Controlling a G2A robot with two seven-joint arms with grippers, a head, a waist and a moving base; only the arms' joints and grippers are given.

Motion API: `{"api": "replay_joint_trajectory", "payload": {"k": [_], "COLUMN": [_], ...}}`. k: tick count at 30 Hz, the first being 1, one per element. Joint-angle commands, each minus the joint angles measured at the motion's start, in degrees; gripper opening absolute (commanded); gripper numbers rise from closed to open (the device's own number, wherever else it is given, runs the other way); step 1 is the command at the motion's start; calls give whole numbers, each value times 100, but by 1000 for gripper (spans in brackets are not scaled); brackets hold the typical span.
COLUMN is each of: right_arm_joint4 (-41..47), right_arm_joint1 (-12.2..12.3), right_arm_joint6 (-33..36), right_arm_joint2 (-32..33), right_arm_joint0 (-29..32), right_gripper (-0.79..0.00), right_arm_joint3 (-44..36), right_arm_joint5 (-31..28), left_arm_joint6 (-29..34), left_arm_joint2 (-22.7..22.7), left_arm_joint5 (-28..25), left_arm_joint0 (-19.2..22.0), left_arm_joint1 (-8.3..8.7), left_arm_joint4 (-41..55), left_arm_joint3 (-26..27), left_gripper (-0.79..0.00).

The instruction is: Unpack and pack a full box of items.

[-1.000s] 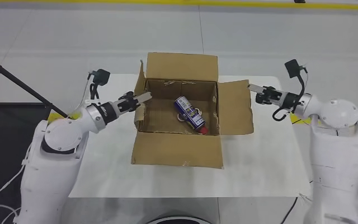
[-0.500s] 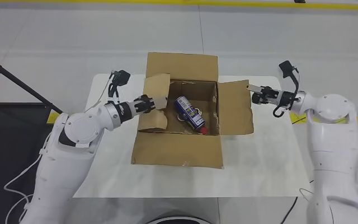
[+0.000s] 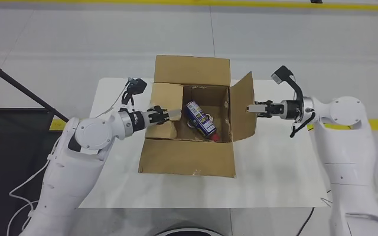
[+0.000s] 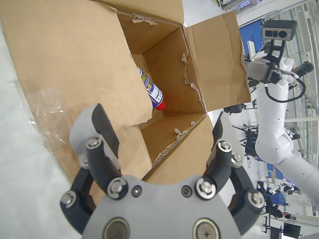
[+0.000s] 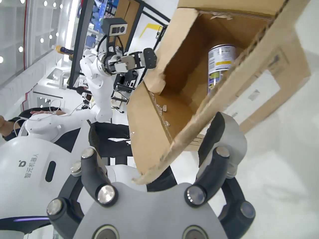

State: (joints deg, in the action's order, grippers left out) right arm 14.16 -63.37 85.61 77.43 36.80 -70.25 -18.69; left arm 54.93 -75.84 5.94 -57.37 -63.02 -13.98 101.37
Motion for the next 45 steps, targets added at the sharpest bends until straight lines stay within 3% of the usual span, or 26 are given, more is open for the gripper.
{"api": "replay_joint_trajectory", "payload": {"k": [1,17,28,33,36,45], "right_arm_joint4": [111,369,-478,-826,-1048,-1417], "right_arm_joint1": [60,152,46,4,-10,-10], "right_arm_joint6": [-65,-1007,-1623,-1830,-1954,-2180], "right_arm_joint2": [-125,-1282,-1901,-2098,-2184,-2267], "right_arm_joint0": [37,10,-191,-270,-285,-252], "right_gripper": [0,0,0,0,0,0], "right_arm_joint3": [-197,-487,-379,-346,-389,-577], "right_arm_joint5": [-65,-1005,-1090,-1062,-1021,-861], "left_arm_joint6": [12,-265,-293,303,1008,2412], "left_arm_joint2": [23,-186,-1455,-2119,-2407,-2858], "left_arm_joint5": [12,-85,-508,-866,-1113,-1734], "left_arm_joint0": [-9,-263,-1064,-1600,-1890,-2548], "left_arm_joint1": [6,65,203,290,358,507], "left_arm_joint4": [-15,192,1038,1537,1701,2198], "left_arm_joint3": [7,207,953,991,874,616], "left_gripper": [0,0,0,0,0,0]}}
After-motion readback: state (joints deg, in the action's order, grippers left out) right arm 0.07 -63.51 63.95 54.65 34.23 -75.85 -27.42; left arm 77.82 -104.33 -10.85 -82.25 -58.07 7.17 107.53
